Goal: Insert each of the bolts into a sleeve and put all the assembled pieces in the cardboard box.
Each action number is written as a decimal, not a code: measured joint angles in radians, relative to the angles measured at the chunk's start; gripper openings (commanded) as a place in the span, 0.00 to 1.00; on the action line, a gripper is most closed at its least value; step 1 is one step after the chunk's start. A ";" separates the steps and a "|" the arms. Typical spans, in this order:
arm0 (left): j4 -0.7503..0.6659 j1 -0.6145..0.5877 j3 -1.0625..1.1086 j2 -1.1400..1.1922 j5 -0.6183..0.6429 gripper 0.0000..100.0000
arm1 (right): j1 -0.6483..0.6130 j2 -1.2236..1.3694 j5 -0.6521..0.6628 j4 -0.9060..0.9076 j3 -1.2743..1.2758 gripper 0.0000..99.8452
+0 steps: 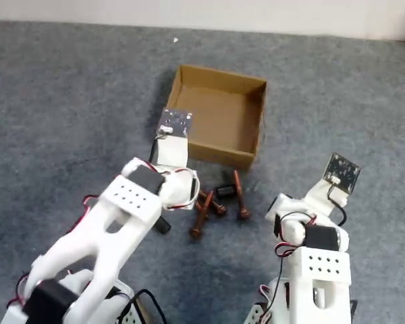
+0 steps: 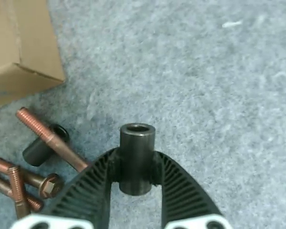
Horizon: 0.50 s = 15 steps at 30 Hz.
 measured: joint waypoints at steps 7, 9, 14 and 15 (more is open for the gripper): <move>-0.094 0.003 -0.002 0.176 0.146 0.13 | 0.000 0.000 0.000 0.000 0.000 0.00; -0.097 0.003 -0.015 0.219 0.184 0.13 | 0.000 0.000 0.000 0.000 0.000 0.00; -0.097 0.005 -0.064 0.302 0.273 0.13 | 0.000 0.000 0.000 0.000 0.000 0.00; -0.097 0.006 -0.077 0.315 0.287 0.13 | 0.000 0.000 0.000 0.000 0.000 0.00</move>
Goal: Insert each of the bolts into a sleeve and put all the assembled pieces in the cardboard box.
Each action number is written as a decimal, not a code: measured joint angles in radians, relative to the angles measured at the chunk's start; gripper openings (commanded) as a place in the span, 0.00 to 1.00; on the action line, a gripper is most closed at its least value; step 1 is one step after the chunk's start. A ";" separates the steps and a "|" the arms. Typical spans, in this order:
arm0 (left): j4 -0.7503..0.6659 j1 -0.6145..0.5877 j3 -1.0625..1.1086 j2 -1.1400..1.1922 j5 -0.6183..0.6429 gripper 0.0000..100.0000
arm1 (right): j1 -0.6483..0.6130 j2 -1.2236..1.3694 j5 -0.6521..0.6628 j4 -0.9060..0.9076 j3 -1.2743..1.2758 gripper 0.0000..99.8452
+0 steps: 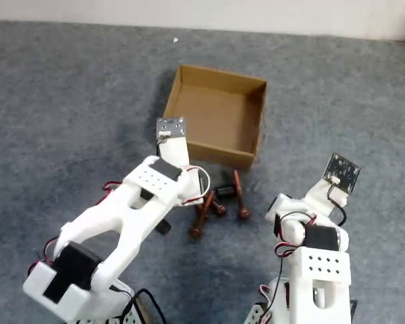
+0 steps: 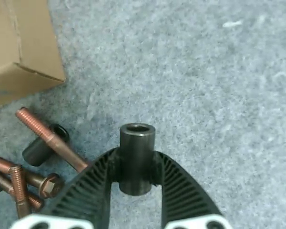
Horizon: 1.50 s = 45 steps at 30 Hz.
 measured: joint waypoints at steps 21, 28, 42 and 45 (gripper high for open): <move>0.000 0.003 -0.124 0.123 0.046 0.13 | 0.000 0.000 0.000 0.000 0.000 0.00; 0.115 0.003 -0.273 0.242 0.046 0.12 | -0.014 0.000 0.000 0.000 0.000 0.00; 0.241 0.002 -0.325 0.292 0.103 0.13 | -0.018 0.000 0.000 0.000 0.000 0.00; 0.253 0.002 -0.325 0.293 0.120 0.12 | -0.018 0.000 0.000 0.000 0.000 0.00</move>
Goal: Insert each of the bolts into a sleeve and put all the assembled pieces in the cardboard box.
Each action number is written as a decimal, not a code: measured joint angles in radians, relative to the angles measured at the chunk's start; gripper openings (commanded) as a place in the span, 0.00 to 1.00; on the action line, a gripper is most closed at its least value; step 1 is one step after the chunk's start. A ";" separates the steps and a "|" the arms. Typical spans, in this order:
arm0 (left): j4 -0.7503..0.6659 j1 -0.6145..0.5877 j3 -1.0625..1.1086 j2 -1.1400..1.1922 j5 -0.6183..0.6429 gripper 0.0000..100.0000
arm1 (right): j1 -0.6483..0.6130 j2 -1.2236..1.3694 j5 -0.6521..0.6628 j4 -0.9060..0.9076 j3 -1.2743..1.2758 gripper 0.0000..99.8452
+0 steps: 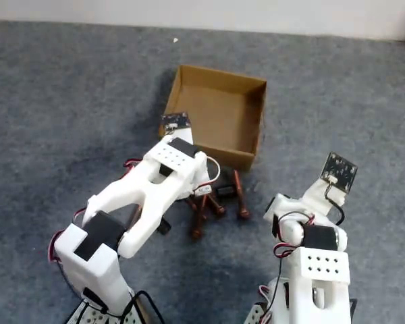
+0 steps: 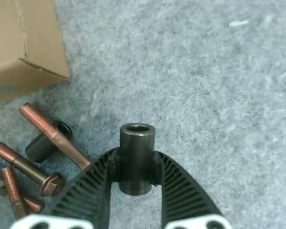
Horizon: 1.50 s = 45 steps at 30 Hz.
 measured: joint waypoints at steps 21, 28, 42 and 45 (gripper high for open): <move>0.031 0.000 0.003 -0.066 -0.009 0.01 | 0.000 0.000 0.000 0.000 0.000 0.00; 0.052 0.000 0.014 -0.379 -0.146 0.01 | 0.000 0.000 0.000 0.000 0.000 0.00; 0.031 -0.048 0.215 -1.031 -0.344 0.01 | -0.163 -0.299 0.000 0.000 -0.072 0.00; -0.008 -0.068 0.264 -1.151 -0.344 0.01 | -0.258 -0.454 0.000 -0.017 -0.072 0.00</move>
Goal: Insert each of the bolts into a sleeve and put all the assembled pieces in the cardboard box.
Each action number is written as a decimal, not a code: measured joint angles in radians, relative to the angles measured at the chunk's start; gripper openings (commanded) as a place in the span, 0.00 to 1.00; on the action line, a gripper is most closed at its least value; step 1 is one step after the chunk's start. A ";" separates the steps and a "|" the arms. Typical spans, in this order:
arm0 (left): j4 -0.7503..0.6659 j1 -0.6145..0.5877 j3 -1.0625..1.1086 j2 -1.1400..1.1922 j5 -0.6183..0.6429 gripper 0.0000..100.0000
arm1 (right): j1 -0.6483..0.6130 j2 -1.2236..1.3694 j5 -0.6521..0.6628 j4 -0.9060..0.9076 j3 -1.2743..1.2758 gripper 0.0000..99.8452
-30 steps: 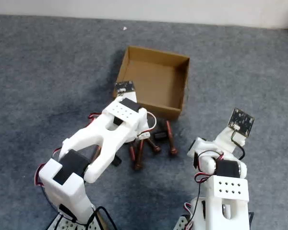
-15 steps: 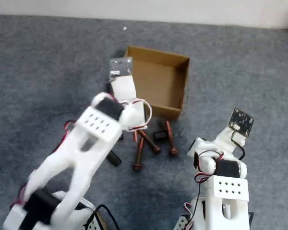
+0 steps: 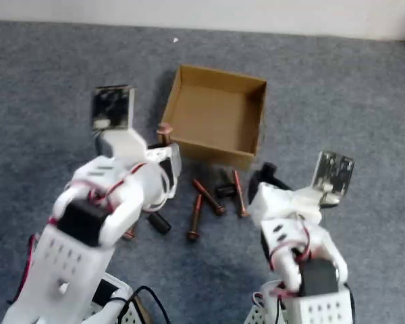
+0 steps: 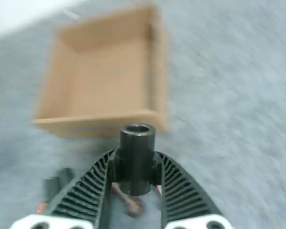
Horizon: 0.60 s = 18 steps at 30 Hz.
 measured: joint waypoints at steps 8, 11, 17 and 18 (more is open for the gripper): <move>-0.199 -0.009 0.176 -0.344 0.000 0.01 | -0.212 -0.279 0.299 -0.184 0.232 0.00; -0.261 -0.005 0.252 -0.439 0.000 0.01 | -0.269 -0.293 0.344 -0.239 0.325 0.00; -0.351 -0.008 0.384 -0.595 0.000 0.01 | -0.365 -0.296 0.436 -0.347 0.351 0.00; -0.370 -0.008 0.402 -0.618 0.000 0.01 | -0.384 -0.296 0.473 -0.362 0.356 0.00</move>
